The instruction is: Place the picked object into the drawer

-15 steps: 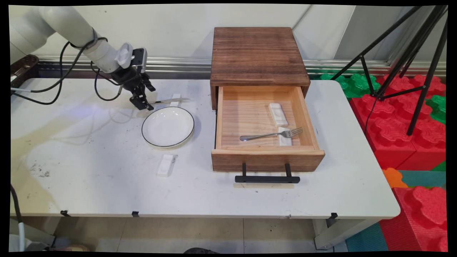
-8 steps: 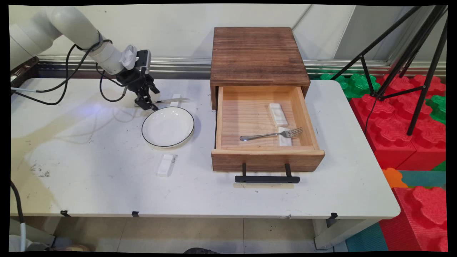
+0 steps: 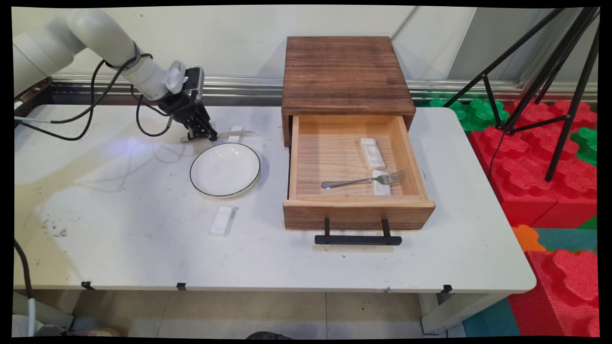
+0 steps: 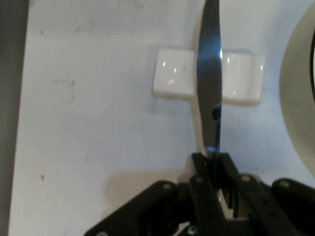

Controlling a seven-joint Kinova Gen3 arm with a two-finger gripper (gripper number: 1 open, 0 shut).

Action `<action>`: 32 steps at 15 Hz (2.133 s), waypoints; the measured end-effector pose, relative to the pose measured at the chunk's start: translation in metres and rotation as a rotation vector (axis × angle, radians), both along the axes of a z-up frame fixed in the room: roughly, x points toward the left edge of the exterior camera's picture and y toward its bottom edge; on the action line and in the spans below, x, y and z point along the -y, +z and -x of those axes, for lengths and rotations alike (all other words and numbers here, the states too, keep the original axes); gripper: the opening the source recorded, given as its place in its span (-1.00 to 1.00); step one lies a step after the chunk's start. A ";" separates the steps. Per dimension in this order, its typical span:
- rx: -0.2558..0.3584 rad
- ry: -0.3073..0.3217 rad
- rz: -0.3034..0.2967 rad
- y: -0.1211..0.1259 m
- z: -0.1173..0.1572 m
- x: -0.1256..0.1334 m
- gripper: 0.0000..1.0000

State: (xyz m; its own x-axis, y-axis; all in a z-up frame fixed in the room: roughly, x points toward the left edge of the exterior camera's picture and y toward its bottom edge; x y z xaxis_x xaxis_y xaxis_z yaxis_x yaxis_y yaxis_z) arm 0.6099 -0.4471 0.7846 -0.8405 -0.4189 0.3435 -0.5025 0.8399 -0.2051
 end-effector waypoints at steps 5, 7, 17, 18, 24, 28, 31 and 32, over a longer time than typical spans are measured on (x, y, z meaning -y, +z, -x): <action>-0.007 0.000 0.010 0.006 -0.002 0.000 -1.00; -0.010 0.001 0.013 0.010 -0.003 -0.002 -1.00; -0.036 -0.020 0.021 0.050 0.004 -0.027 -1.00; -0.040 -0.023 0.027 0.057 0.005 -0.030 -1.00; -0.073 -0.042 0.053 0.091 0.016 -0.042 -1.00; -0.105 -0.058 0.068 0.115 0.028 -0.050 -1.00; -0.130 -0.070 0.079 0.131 0.038 -0.055 -1.00; -0.141 -0.074 0.083 0.138 0.043 -0.056 -1.00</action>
